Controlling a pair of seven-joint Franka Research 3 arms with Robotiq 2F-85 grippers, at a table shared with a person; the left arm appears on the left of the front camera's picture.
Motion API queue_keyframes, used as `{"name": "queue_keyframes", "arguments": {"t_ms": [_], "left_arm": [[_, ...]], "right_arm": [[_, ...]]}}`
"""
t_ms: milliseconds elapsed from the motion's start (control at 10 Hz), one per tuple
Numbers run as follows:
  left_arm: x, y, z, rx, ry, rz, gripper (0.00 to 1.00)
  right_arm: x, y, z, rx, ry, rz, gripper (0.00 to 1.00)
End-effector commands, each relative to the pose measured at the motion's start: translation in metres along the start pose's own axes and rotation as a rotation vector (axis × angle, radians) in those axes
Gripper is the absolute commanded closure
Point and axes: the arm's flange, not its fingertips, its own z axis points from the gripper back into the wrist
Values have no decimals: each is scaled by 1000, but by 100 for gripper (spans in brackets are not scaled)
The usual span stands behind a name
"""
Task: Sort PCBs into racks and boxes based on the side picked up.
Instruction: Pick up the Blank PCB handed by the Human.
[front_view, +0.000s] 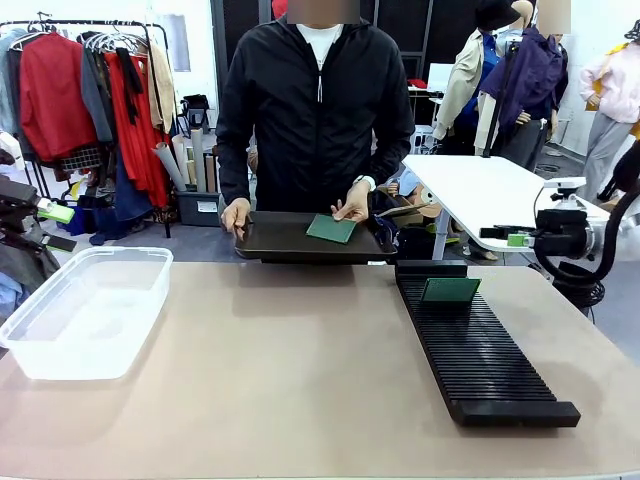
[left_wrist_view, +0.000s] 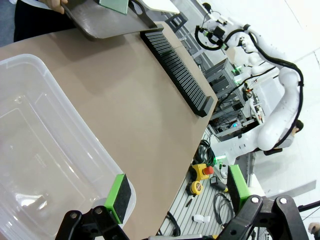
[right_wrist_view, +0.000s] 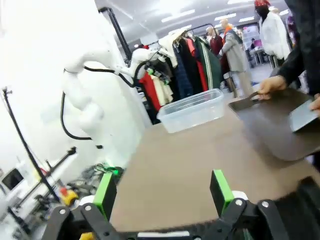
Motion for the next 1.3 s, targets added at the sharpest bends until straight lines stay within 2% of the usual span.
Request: {"name": "queue_keyframes", "arguments": {"t_ms": [0,200,500,700,1000,1200], "left_arm": [[1,-3,1,-6,-3,8,0],[1,-3,1,-6,-3,8,0],[1,-3,1,-6,-3,8,0],[1,-3,1,-6,-3,8,0],[1,-3,1,-6,-3,8,0],[1,-3,1,-6,-3,8,0]], "right_arm": [[8,43,-22,-4,52,-169,0],[21,70,-35,7,46,-309,0],[30,89,-50,-81,10,-607,0],[28,99,-60,-82,49,-784,0],[26,109,-78,-74,83,-849,0],[27,116,-81,-52,103,-814,0]]}}
